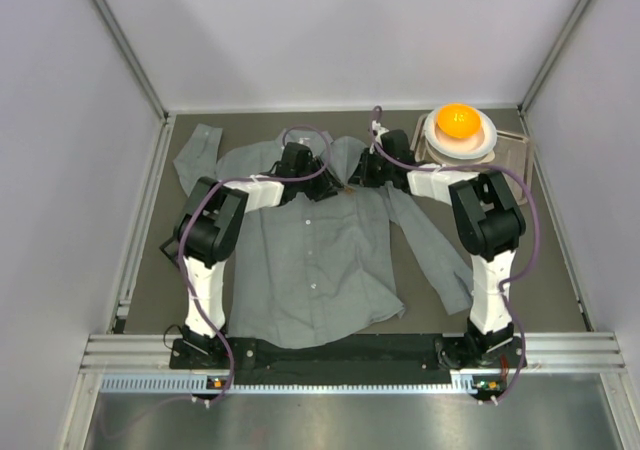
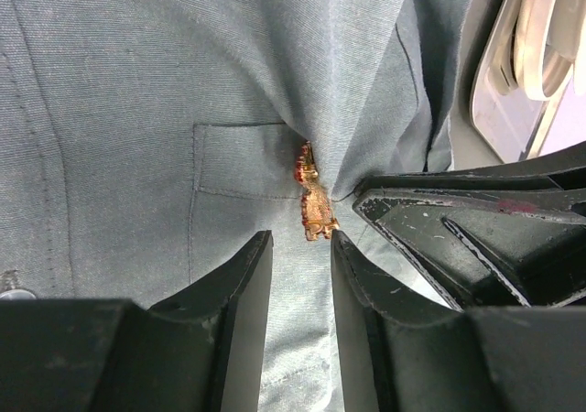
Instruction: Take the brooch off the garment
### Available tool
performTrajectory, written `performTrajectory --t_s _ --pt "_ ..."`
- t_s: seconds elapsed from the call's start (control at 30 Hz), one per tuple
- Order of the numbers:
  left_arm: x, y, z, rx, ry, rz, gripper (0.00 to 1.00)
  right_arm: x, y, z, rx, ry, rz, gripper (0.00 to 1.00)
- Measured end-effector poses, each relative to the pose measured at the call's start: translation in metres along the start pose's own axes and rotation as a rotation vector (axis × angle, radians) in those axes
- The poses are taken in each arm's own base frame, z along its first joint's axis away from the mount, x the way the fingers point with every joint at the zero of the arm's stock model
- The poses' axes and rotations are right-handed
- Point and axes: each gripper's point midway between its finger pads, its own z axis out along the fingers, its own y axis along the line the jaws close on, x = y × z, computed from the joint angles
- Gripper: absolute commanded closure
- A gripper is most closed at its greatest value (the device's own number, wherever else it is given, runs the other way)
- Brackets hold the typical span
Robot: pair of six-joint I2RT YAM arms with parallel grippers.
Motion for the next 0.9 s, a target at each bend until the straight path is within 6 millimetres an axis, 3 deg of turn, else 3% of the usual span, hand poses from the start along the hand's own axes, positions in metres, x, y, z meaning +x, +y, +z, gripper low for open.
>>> performTrajectory --t_s 0.23,0.6,0.8,0.9 --pt "0.0008 0.0036 0.0031 -0.009 0.004 -0.013 0.65 0.0042 -0.0055 0.0 0.03 0.011 -0.021 0.92" --pt "-0.0034 0.003 0.0062 -0.005 -0.003 -0.032 0.84 0.0019 -0.0005 0.0012 0.05 0.015 -0.073 0.92" --pt "-0.0078 -0.0021 0.006 0.005 -0.009 -0.026 1.0 0.0041 -0.0004 0.0012 0.047 0.024 -0.074 0.92" --pt "-0.0086 -0.0024 0.0058 0.0 -0.007 -0.022 1.0 0.0027 0.0026 0.0028 0.033 0.027 -0.075 0.91"
